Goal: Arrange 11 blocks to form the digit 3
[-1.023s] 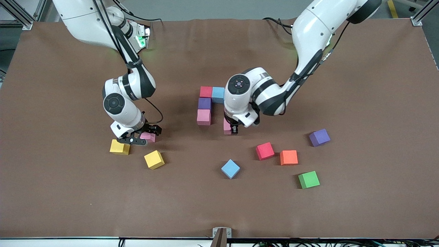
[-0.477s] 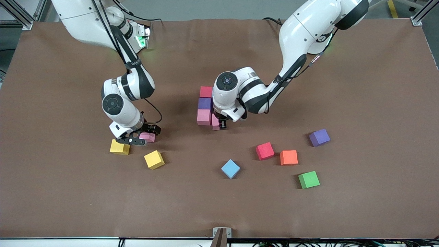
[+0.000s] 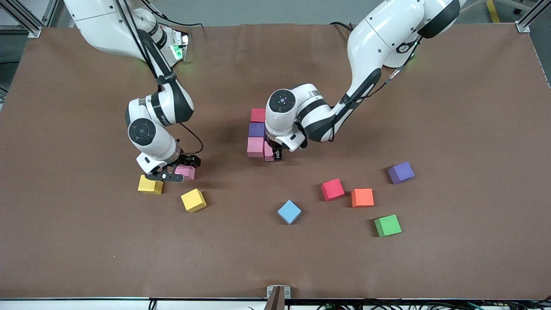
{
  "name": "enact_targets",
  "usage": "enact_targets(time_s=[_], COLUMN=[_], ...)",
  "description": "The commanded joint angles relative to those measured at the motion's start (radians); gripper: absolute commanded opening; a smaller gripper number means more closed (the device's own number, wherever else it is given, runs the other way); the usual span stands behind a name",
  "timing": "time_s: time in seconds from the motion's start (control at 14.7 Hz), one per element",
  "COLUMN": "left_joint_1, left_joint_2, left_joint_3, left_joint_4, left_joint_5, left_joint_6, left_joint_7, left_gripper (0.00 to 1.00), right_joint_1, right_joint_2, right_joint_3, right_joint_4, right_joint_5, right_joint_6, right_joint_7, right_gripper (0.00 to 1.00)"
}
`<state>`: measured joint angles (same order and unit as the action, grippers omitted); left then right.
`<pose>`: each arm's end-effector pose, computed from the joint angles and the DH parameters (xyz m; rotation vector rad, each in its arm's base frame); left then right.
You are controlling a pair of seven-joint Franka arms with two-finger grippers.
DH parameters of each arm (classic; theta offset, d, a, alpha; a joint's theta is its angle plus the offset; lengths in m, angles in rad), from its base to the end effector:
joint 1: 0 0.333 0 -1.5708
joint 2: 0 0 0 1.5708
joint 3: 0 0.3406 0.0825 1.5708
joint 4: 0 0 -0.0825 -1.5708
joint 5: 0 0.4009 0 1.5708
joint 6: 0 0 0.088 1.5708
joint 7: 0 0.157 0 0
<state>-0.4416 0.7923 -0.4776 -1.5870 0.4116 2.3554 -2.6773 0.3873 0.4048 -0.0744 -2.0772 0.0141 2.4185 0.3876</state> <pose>0.4920 -0.5475 0.1702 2.1230 2.2124 -0.0726 0.5698 0.1842 0.1857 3.0975 -0.1247 -0.0798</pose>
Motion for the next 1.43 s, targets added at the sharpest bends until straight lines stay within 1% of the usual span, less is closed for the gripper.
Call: enact_targets(time_s=[0.0,0.34,0.55,0.61,0.68,0.75,0.82,0.89,0.95,1.02,1.09,1.16,1.3,1.36], left_joint_1=[-0.016,-0.022,-0.022,-0.022,-0.02,-0.022,-0.022,-0.02,-0.02,-0.02,-0.02,-0.019,-0.016,-0.014], left_joint_2=[0.015,0.024,0.024,0.024,0.024,0.024,0.022,0.021,0.016,0.012,0.007,0.005,-0.019,-0.033], left_joint_3=[0.008,0.01,0.01,0.01,0.01,0.008,0.008,0.008,0.008,0.008,0.008,0.007,0.005,0.005], left_joint_4=[0.018,0.018,0.018,0.018,0.018,0.018,0.019,0.019,0.019,0.019,0.021,0.021,0.016,0.013], left_joint_5=[0.026,0.026,0.027,0.029,0.047,0.059,0.059,0.059,0.061,0.061,0.061,0.061,0.062,0.061], left_joint_6=[0.002,0.004,0.004,0.004,0.004,0.002,0.002,0.002,0.002,0.001,-0.004,-0.007,-0.013,-0.024], left_joint_7=[-0.006,-0.003,-0.001,0.0,0.0,-0.003,-0.004,-0.004,-0.003,-0.003,-0.003,-0.001,0.01,0.02], left_gripper=[0.41,0.42,0.46,0.55,0.74,1.0,1.0,1.0,1.0,1.0,1.0,1.0,1.0,1.0], right_joint_1=[-0.028,-0.045,-0.045,-0.045,-0.044,-0.042,-0.044,-0.042,-0.042,-0.039,-0.036,-0.035,-0.021,0.002], right_joint_2=[-0.014,0.008,0.023,0.025,0.032,0.042,0.046,0.048,0.048,0.046,0.046,0.046,0.046,0.046], right_joint_3=[0.015,0.016,0.016,0.016,0.016,0.016,0.018,0.016,0.018,0.018,0.018,0.021,0.039,0.051], right_joint_4=[-0.011,-0.003,-0.004,-0.007,-0.009,-0.009,-0.011,-0.011,-0.011,-0.009,-0.006,0.0,0.032,0.072], right_joint_5=[-0.035,-0.037,-0.036,-0.036,-0.036,-0.034,-0.034,-0.034,-0.034,-0.034,-0.034,-0.025,-0.014,-0.014], right_joint_6=[0.007,0.082,0.102,0.105,0.109,0.114,0.122,0.117,0.111,0.106,0.105,0.097,0.068,0.038], right_joint_7=[0.001,0.004,0.007,0.007,0.008,0.008,0.01,0.008,0.008,0.007,0.008,0.013,0.057,0.101], right_gripper=[1.0,1.0,1.0,1.0,1.0,1.0,0.98,0.89,0.71,0.51,0.27,0.04,0.03,0.03])
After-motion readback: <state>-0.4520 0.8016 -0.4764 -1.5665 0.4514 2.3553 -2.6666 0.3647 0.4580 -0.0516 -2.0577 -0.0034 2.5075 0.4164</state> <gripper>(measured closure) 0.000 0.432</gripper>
